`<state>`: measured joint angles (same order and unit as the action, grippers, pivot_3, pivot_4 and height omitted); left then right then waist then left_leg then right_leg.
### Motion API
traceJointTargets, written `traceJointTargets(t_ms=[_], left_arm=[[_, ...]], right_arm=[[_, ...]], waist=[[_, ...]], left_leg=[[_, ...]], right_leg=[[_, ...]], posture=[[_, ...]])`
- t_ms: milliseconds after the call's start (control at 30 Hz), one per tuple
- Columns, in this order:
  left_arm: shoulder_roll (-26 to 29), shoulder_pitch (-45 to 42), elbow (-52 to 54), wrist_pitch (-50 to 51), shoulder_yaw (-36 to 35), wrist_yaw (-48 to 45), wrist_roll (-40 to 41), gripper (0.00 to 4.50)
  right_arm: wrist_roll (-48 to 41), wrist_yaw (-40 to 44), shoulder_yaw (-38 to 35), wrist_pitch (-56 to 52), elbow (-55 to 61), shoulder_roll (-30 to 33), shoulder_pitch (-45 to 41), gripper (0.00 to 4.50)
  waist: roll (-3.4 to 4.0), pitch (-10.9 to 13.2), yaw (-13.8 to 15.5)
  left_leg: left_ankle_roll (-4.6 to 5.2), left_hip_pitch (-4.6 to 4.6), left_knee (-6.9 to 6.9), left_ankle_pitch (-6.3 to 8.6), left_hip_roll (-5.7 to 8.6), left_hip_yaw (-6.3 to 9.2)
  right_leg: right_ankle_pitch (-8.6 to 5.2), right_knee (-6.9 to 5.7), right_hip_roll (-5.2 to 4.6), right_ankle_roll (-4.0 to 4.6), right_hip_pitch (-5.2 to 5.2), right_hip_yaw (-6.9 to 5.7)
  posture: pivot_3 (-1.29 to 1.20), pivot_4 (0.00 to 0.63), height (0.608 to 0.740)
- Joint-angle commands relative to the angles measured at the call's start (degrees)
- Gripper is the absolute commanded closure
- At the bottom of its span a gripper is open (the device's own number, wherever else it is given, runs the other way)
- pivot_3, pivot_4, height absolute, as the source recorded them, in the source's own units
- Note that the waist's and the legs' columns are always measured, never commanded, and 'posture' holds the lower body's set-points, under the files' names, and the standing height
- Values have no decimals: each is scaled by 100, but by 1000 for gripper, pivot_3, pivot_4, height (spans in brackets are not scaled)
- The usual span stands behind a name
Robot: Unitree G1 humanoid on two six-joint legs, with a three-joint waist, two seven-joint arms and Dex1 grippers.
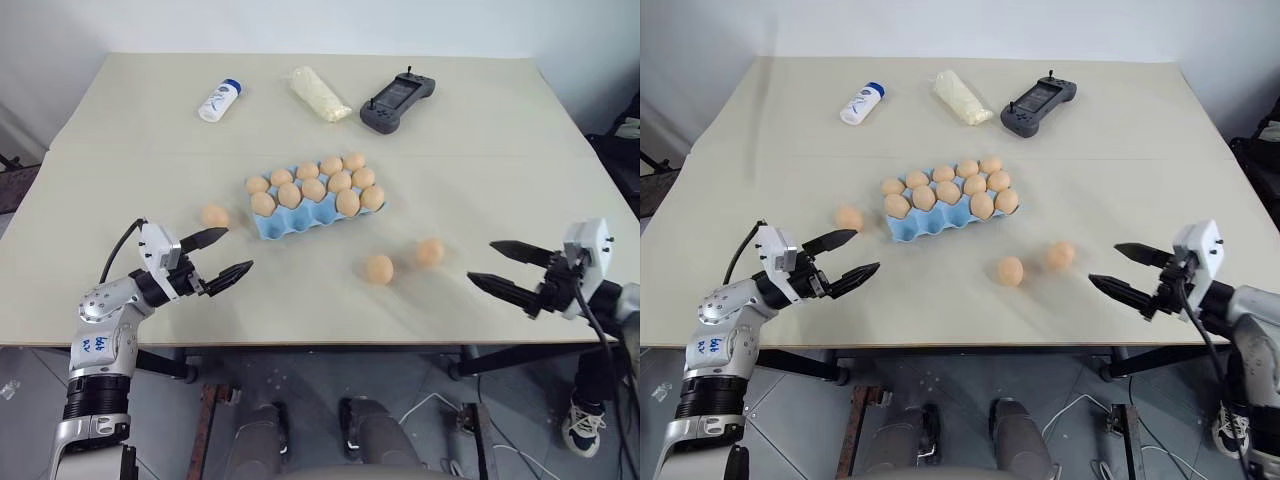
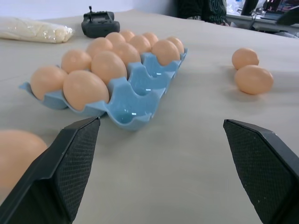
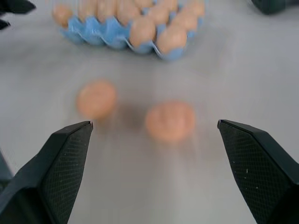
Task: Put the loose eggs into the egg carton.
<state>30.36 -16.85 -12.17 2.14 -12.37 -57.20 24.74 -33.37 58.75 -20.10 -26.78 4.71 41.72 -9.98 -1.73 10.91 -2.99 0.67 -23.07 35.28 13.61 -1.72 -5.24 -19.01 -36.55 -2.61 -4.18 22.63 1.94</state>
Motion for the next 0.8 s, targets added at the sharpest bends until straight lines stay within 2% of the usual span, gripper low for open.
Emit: traceJointTargets(t_ms=[33,167,400,700,800], left_arm=[[18,-4,82,-116,-66,-17,67,0],[-3,17,122,-124,-63,13,66,0],[-34,78,230,-114,-74,77,75,0],[-3,217,399,-102,-120,157,117,0],[-12,252,443,-95,-127,179,124,0]], right_arm=[[-10,-477,129,112,152,-328,-302,21],[407,-891,571,342,-117,-742,-595,21],[1123,-1276,1095,914,-1006,-1099,-931,21],[1585,-1581,1210,1500,-1810,-1203,-1184,21],[1596,-1619,1183,1586,-1840,-1207,-1208,647]], waist=[[0,0,10],[0,0,9],[0,0,13],[0,0,-9],[0,0,-8]], left_leg=[[0,0,0,0,0,0],[0,-1,0,0,0,1],[1,-6,0,-1,1,0],[4,-4,0,-3,2,-3],[3,-4,0,-4,1,-3]], right_leg=[[0,0,0,0,0,0],[0,0,0,0,1,-2],[0,1,-2,0,6,-3],[0,-7,-2,0,6,-3],[0,-11,-1,0,6,-3]], posture=[[0,150,740],[0,150,740],[0,150,740],[0,150,740],[0,150,740]])
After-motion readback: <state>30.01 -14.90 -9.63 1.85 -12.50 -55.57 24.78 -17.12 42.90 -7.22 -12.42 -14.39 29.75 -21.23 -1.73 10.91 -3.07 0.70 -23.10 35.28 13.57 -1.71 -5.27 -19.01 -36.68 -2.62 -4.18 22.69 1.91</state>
